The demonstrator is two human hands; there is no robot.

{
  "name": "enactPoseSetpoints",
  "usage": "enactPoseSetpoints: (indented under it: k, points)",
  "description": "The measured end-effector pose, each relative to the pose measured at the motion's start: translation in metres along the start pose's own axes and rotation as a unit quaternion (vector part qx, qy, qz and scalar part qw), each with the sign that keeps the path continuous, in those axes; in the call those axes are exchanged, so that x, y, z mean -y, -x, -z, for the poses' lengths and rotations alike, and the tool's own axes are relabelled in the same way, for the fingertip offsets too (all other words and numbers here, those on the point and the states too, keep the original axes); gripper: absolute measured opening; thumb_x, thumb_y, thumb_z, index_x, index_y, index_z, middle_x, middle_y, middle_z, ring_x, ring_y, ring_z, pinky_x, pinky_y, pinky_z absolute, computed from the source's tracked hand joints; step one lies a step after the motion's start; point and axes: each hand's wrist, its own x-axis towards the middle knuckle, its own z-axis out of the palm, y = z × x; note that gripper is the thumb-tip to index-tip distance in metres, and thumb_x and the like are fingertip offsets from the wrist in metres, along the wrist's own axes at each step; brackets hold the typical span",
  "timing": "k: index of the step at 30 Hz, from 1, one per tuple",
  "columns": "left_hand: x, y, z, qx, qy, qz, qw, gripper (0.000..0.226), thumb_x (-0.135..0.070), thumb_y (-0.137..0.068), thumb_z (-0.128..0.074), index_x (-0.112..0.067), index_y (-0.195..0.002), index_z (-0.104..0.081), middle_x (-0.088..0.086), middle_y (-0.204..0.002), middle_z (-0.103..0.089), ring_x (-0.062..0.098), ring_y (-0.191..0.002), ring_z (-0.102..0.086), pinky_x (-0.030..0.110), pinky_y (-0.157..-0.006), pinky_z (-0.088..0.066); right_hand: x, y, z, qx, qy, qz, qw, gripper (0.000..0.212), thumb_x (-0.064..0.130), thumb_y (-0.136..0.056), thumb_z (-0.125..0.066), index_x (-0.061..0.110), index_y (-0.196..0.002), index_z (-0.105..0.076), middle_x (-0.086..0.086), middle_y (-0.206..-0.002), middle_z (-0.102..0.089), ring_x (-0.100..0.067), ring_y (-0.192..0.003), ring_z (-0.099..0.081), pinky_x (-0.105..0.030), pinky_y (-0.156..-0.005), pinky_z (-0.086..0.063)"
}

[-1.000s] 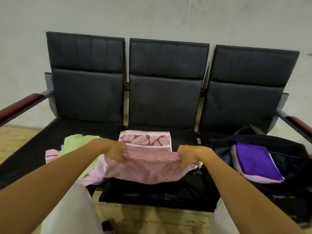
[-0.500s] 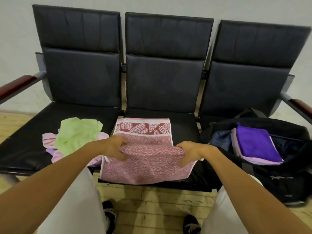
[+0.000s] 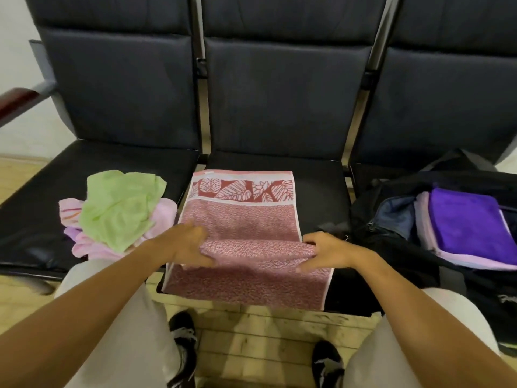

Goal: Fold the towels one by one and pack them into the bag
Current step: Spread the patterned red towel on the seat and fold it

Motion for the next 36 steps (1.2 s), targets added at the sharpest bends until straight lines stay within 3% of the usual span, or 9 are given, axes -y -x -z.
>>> enactPoseSetpoints:
  k: [2, 6, 9, 12, 18, 21, 27, 33, 36]
  points:
    - [0.009, -0.010, -0.008, 0.001, 0.066, 0.011, 0.998, 0.082, -0.095, -0.057, -0.048, -0.014, -0.064, -0.042, 0.002, -0.058, -0.045, 0.018, -0.055, -0.045, 0.031, -0.055, -0.032, -0.009, -0.011, -0.008, 0.001, 0.037, 0.009, 0.999, 0.124, 0.084, -0.054, -0.071, 0.020, -0.153, -0.035, 0.007, -0.155, -0.038, -0.018, -0.143, -0.037, -0.039, -0.115, -0.036]
    - [0.013, -0.030, -0.009, 0.034, 0.024, 0.036, 0.999, 0.076, -0.087, -0.073, -0.038, -0.013, -0.074, -0.053, 0.005, -0.070, -0.053, 0.020, -0.066, -0.054, 0.031, -0.063, -0.039, -0.017, -0.035, -0.011, -0.026, 0.083, 0.003, 0.996, 0.077, 0.092, -0.071, -0.038, 0.037, -0.122, -0.057, 0.006, -0.120, -0.063, -0.018, -0.112, -0.058, -0.032, -0.089, -0.050]
    - [0.007, -0.046, -0.008, -0.024, -0.032, 0.014, 0.999, 0.040, -0.056, -0.093, -0.047, -0.020, -0.107, -0.054, 0.005, -0.109, -0.057, 0.026, -0.109, -0.054, 0.039, -0.089, -0.042, -0.007, -0.042, -0.009, -0.049, 0.123, 0.032, 0.991, 0.051, 0.055, -0.094, -0.054, 0.029, -0.137, -0.045, -0.006, -0.136, -0.052, -0.025, -0.121, -0.055, -0.041, -0.098, -0.047]
    - [-0.005, -0.058, -0.008, -0.037, -0.036, -0.003, 0.999, 0.041, -0.048, -0.092, -0.054, -0.023, -0.121, -0.039, 0.003, -0.128, -0.040, 0.026, -0.126, -0.037, 0.047, -0.103, -0.034, -0.002, -0.052, -0.009, -0.039, 0.160, 0.040, 0.986, 0.059, 0.038, -0.094, -0.064, 0.029, -0.143, -0.033, -0.006, -0.139, -0.043, -0.027, -0.128, -0.046, -0.045, -0.102, -0.043]
    - [0.001, -0.067, -0.014, 0.062, -0.140, 0.001, 0.988, 0.065, -0.063, -0.072, -0.069, -0.028, -0.120, -0.043, 0.001, -0.138, -0.031, 0.024, -0.132, -0.029, 0.052, -0.108, -0.030, 0.002, -0.072, -0.012, 0.010, 0.198, 0.040, 0.979, 0.040, 0.037, -0.089, -0.070, 0.022, -0.119, -0.048, 0.000, -0.125, -0.044, -0.021, -0.117, -0.046, -0.041, -0.093, -0.047]
    - [0.006, -0.067, -0.016, 0.069, -0.180, -0.009, 0.981, 0.073, -0.068, -0.071, -0.067, -0.027, -0.125, -0.041, 0.001, -0.137, -0.032, 0.024, -0.130, -0.031, 0.048, -0.106, -0.033, 0.008, -0.081, -0.010, -0.004, 0.245, 0.017, 0.969, 0.019, 0.019, -0.094, -0.059, 0.018, -0.113, -0.054, -0.005, -0.123, -0.047, -0.024, -0.116, -0.048, -0.035, -0.083, -0.044]
    - [0.001, -0.065, -0.012, 0.030, -0.198, -0.019, 0.980, 0.047, -0.040, -0.089, -0.056, -0.019, -0.130, -0.045, 0.004, -0.137, -0.040, 0.022, -0.129, -0.037, 0.043, -0.106, -0.034, 0.017, -0.083, -0.012, 0.036, 0.286, -0.018, 0.958, 0.044, -0.006, -0.092, -0.051, 0.014, -0.130, -0.043, -0.008, -0.136, -0.037, -0.028, -0.124, -0.040, -0.034, -0.080, -0.036]
    - [0.002, -0.057, -0.009, 0.059, -0.196, -0.023, 0.979, 0.072, -0.069, -0.081, -0.055, -0.021, -0.133, -0.040, 0.002, -0.141, -0.039, 0.025, -0.131, -0.037, 0.044, -0.108, -0.031, 0.026, -0.080, -0.009, -0.023, 0.304, -0.030, 0.952, 0.030, -0.002, -0.094, -0.049, 0.013, -0.120, -0.053, -0.010, -0.126, -0.052, -0.030, -0.114, -0.055, -0.036, -0.079, -0.041]
    - [0.000, -0.056, -0.014, 0.040, -0.220, -0.011, 0.975, 0.077, -0.075, -0.081, -0.048, -0.020, -0.135, -0.041, 0.004, -0.142, -0.040, 0.026, -0.132, -0.038, 0.045, -0.109, -0.030, 0.032, -0.079, -0.005, -0.056, 0.279, -0.024, 0.958, 0.010, 0.009, -0.098, -0.046, 0.014, -0.103, -0.054, -0.008, -0.105, -0.055, -0.027, -0.093, -0.055, -0.036, -0.072, -0.041]
